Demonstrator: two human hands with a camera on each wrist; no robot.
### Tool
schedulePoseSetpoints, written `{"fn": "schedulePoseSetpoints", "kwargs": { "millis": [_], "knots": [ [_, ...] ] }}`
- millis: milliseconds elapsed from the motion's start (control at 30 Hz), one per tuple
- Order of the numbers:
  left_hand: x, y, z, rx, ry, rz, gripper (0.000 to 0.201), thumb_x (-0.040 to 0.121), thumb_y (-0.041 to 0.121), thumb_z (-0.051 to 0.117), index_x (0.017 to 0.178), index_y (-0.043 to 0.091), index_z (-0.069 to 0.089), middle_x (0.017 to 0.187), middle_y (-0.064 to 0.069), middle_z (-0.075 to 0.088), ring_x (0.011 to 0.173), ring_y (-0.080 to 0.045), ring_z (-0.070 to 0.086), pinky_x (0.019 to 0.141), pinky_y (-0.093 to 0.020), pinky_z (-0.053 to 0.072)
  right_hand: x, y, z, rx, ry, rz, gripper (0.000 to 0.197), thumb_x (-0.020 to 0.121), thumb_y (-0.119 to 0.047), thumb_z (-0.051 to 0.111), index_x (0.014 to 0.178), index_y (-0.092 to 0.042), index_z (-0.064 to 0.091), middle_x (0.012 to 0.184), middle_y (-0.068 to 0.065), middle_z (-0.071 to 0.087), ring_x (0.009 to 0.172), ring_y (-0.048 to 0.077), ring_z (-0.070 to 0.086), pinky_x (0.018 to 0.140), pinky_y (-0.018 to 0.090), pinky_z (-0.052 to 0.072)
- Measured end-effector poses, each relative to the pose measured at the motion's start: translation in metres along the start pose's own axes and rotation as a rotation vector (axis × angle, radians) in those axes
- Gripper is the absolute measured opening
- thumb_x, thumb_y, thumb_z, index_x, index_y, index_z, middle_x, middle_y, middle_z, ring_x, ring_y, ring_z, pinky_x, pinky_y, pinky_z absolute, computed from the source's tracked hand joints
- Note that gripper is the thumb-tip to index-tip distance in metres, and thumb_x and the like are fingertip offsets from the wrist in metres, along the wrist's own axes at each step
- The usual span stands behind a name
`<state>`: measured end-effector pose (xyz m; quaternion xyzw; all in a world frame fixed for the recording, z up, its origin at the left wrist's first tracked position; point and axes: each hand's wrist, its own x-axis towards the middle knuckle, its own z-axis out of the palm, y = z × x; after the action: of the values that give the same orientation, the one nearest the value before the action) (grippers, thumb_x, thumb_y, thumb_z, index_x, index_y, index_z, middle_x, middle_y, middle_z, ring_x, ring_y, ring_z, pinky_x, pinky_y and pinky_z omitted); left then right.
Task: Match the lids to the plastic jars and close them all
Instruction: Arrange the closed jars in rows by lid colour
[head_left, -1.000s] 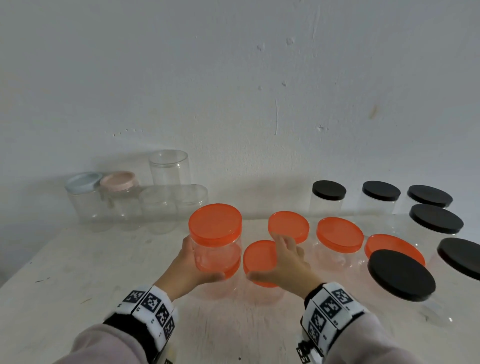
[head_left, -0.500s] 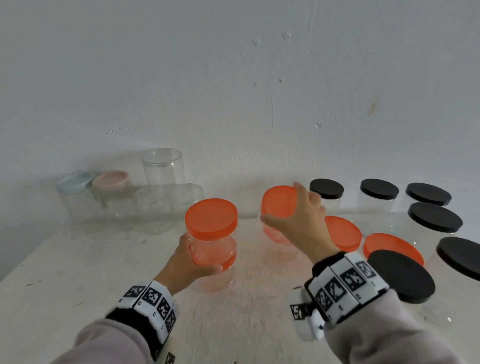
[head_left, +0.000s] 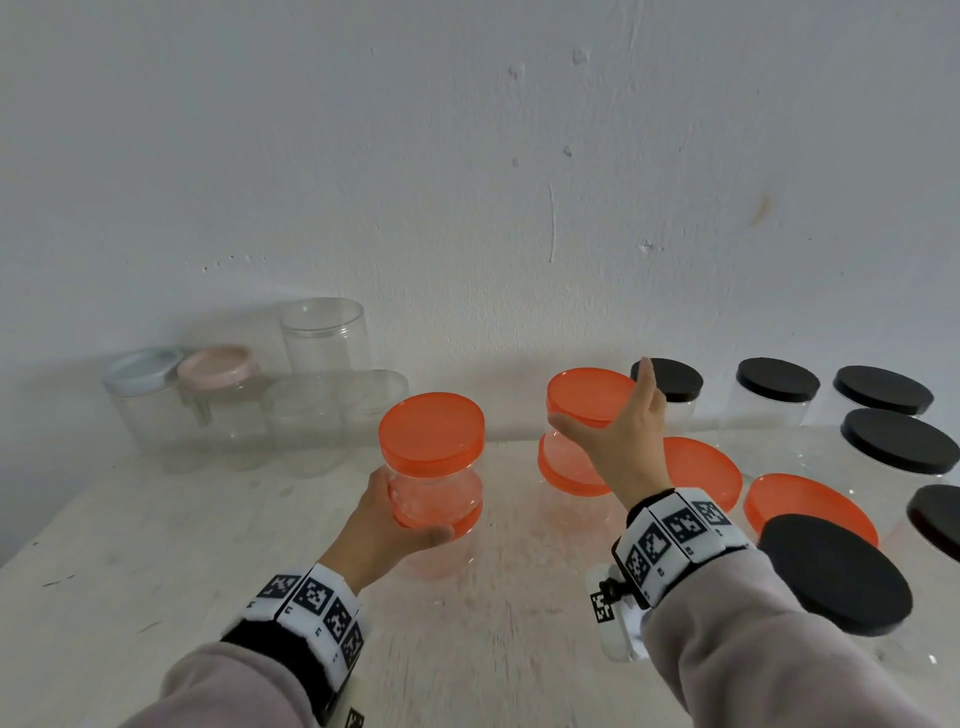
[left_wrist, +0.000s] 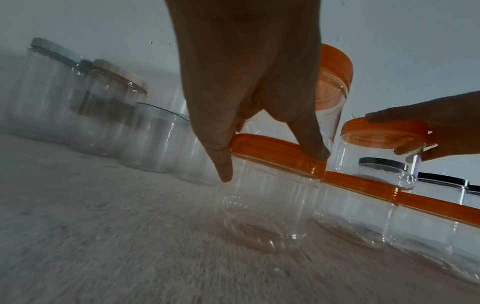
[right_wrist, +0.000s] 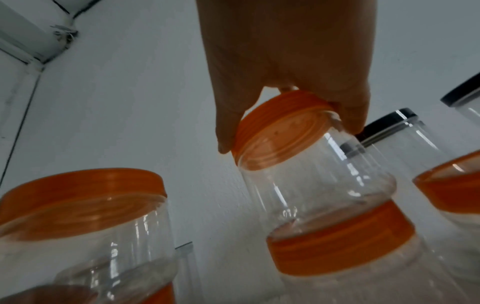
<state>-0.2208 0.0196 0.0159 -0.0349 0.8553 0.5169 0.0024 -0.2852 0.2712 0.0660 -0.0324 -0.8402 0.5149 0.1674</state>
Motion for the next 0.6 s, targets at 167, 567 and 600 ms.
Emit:
{"fn": "schedulePoseSetpoints", "kwargs": {
  "millis": [167, 567, 600],
  "knots": [
    [0.017, 0.000, 0.006, 0.007, 0.035, -0.010, 0.096, 0.063, 0.037, 0.087, 0.136, 0.019, 0.028, 0.125, 0.006, 0.047, 0.106, -0.009, 0.050, 0.074, -0.013, 0.041, -0.012, 0.032, 0.019, 0.138, 0.010, 0.235, 0.124, 0.068, -0.030, 0.087, 0.153, -0.020, -0.002, 0.154, 0.013, 0.022, 0.139, 0.031, 0.030, 0.107, 0.045, 0.031],
    [0.077, 0.002, 0.020, 0.053, 0.189, -0.001, 0.092, 0.068, 0.036, 0.085, 0.138, 0.010, 0.032, 0.134, -0.007, 0.046, 0.121, -0.022, 0.048, 0.102, -0.038, 0.043, 0.006, 0.052, 0.055, 0.034, -0.057, 0.274, 0.112, 0.057, -0.029, 0.092, 0.143, -0.009, 0.024, 0.135, 0.008, 0.041, 0.125, 0.027, 0.044, 0.098, 0.040, 0.042],
    [0.082, 0.003, 0.021, 0.050, 0.200, -0.003, 0.093, 0.069, 0.036, 0.085, 0.140, 0.009, 0.031, 0.136, -0.008, 0.045, 0.123, -0.023, 0.048, 0.103, -0.039, 0.043, 0.008, 0.050, 0.059, 0.034, -0.070, 0.270, 0.111, 0.059, -0.028, 0.092, 0.144, -0.008, 0.024, 0.137, 0.008, 0.039, 0.126, 0.027, 0.043, 0.100, 0.040, 0.042]
  ]
}}
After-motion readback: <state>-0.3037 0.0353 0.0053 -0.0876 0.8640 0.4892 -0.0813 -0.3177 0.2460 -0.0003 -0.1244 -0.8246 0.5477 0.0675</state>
